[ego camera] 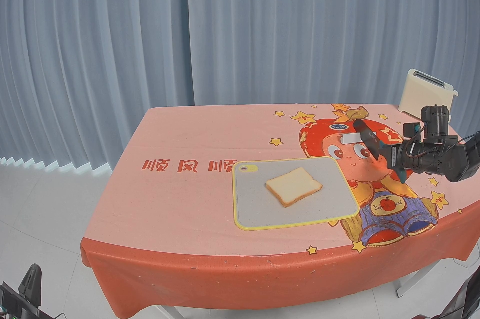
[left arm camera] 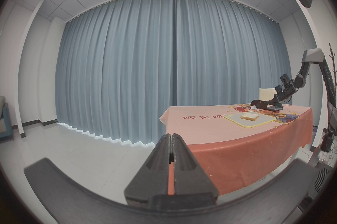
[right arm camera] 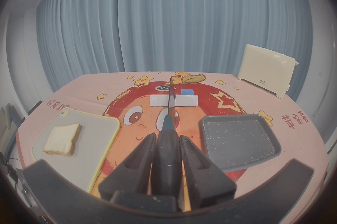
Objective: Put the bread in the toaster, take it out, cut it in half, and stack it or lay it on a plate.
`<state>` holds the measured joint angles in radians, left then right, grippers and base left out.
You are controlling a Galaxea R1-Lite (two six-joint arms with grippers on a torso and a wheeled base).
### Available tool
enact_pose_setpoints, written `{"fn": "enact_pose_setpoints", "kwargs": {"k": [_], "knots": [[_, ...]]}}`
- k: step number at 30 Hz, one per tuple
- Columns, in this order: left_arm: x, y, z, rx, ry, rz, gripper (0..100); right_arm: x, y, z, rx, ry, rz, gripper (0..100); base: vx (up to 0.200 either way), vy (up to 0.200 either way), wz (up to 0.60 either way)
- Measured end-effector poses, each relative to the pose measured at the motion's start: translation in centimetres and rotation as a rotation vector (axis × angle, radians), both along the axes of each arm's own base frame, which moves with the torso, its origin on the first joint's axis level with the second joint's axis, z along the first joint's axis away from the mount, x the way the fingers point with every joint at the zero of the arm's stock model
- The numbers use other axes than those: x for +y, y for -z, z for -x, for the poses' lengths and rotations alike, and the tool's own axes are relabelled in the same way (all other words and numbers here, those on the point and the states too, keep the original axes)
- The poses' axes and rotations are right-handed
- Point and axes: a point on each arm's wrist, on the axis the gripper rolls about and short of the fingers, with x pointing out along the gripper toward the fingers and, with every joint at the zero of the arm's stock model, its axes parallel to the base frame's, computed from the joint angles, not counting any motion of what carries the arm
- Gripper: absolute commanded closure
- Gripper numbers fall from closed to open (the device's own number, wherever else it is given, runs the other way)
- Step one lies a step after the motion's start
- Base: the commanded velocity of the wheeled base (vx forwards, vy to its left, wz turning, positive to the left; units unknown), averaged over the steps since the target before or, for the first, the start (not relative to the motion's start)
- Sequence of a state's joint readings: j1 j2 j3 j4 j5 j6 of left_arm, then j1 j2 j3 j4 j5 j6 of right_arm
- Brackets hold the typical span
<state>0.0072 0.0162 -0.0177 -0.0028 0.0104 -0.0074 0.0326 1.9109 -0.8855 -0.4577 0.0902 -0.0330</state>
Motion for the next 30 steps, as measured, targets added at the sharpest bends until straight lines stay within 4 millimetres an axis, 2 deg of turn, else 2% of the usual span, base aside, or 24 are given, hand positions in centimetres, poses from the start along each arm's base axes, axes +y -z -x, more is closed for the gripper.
{"fn": "enact_pose_setpoints", "kwargs": {"k": [8, 17, 30], "knots": [[0.0, 0.0, 0.0, 0.000, 0.000, 0.000, 100, 0.4, -1.4, 0.8, -0.038, -0.012, -0.003, 100, 0.000, 0.000, 0.00], [0.0, 0.0, 0.0, 0.000, 0.000, 0.000, 100, 0.9, -3.1, 2.6, -0.076, -0.033, -0.008, 100, 0.000, 0.000, 0.00], [0.0, 0.0, 0.0, 0.000, 0.000, 0.000, 100, 4.2, -4.5, 7.0, -0.107, -0.161, -0.017, 100, 0.000, 0.000, 0.00]]}}
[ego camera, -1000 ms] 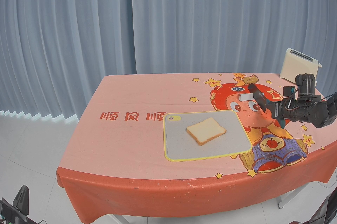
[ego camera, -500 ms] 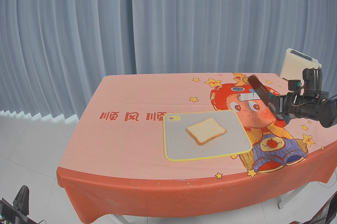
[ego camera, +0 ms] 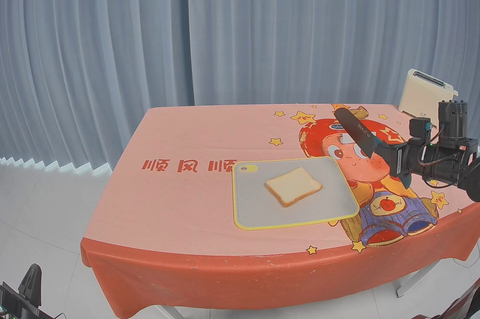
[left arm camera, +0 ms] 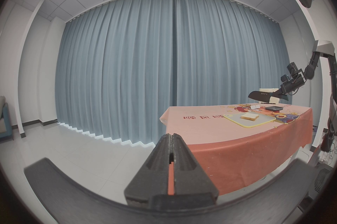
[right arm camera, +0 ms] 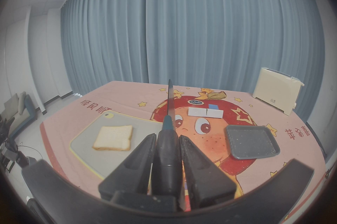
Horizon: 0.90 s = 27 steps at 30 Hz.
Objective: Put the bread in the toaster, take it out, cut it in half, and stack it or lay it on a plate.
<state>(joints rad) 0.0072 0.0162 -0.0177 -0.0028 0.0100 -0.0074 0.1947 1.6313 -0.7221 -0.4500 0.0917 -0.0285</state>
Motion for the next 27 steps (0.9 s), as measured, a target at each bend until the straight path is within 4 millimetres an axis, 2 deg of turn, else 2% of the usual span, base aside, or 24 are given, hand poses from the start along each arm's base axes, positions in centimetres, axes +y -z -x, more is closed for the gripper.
{"fn": "enact_pose_setpoints", "kwargs": {"k": [14, 27], "knots": [[0.0, 0.0, 0.0, 0.000, 0.000, 0.000, 100, 4.1, 0.0, 4.2, 0.005, -0.172, -0.022, 100, 0.000, 0.000, 0.00], [0.0, 0.0, 0.0, 0.000, 0.000, 0.000, 100, 4.7, -0.1, 6.5, -0.063, -0.216, -0.110, 100, 0.000, 0.000, 0.00]]}}
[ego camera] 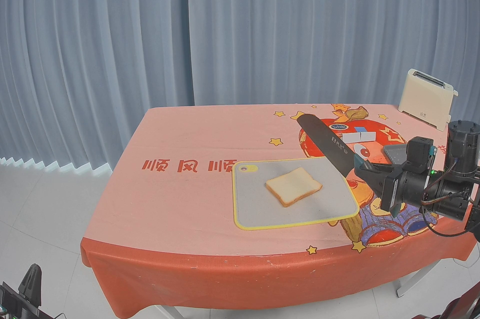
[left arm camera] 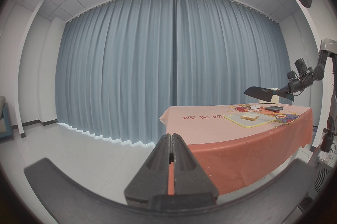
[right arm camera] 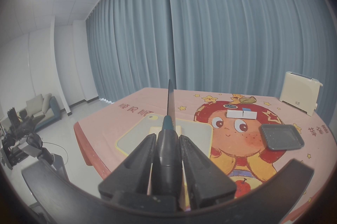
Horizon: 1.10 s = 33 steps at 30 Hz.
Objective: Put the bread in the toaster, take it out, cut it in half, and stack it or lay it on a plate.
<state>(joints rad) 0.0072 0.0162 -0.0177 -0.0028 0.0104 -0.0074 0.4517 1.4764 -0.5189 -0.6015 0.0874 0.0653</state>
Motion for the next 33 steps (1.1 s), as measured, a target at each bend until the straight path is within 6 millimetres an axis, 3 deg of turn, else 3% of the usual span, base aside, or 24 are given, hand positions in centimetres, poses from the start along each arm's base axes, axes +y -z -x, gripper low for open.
{"fn": "enact_pose_setpoints", "kwargs": {"k": [33], "knots": [[0.00, -0.01, 0.00, -0.001, -0.003, 0.000, 100, 0.85, 0.07, 0.61, 0.003, -0.026, -0.022, 100, 0.000, 0.000, 0.00]]}}
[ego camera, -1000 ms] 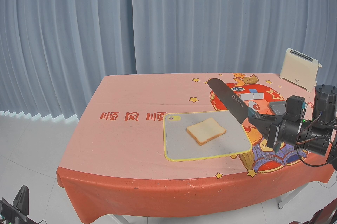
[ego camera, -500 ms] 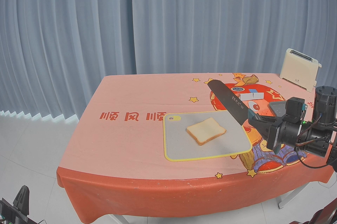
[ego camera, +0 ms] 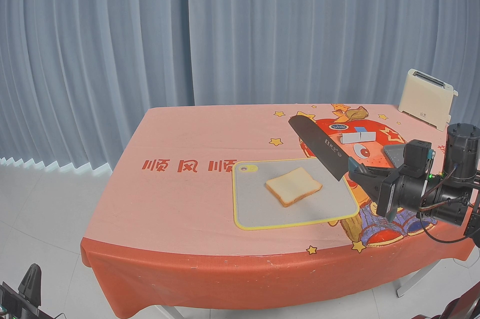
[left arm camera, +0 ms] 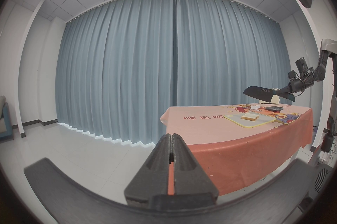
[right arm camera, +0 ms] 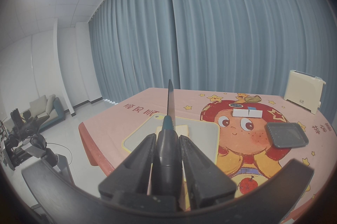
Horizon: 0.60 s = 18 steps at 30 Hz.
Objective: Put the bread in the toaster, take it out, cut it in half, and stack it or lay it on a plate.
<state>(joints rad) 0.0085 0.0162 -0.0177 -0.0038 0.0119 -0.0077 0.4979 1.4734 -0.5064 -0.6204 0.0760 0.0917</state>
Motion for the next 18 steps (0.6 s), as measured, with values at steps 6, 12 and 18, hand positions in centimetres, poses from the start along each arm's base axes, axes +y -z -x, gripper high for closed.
{"fn": "enact_pose_setpoints", "kwargs": {"k": [6, 12, 18], "knots": [[-0.01, -0.04, 0.00, -0.004, 0.005, -0.003, 100, -0.16, -0.10, 0.02, -0.004, 0.006, -0.002, 100, 0.000, 0.000, 0.00], [-0.03, -0.14, 0.00, -0.014, 0.011, -0.005, 100, -0.28, -0.26, 0.17, -0.012, 0.007, -0.003, 100, 0.000, 0.000, 0.00], [-0.02, -0.26, 0.00, -0.025, 0.008, -0.004, 100, -0.27, -0.24, 0.29, -0.011, 0.005, -0.004, 100, 0.000, 0.000, 0.00]]}}
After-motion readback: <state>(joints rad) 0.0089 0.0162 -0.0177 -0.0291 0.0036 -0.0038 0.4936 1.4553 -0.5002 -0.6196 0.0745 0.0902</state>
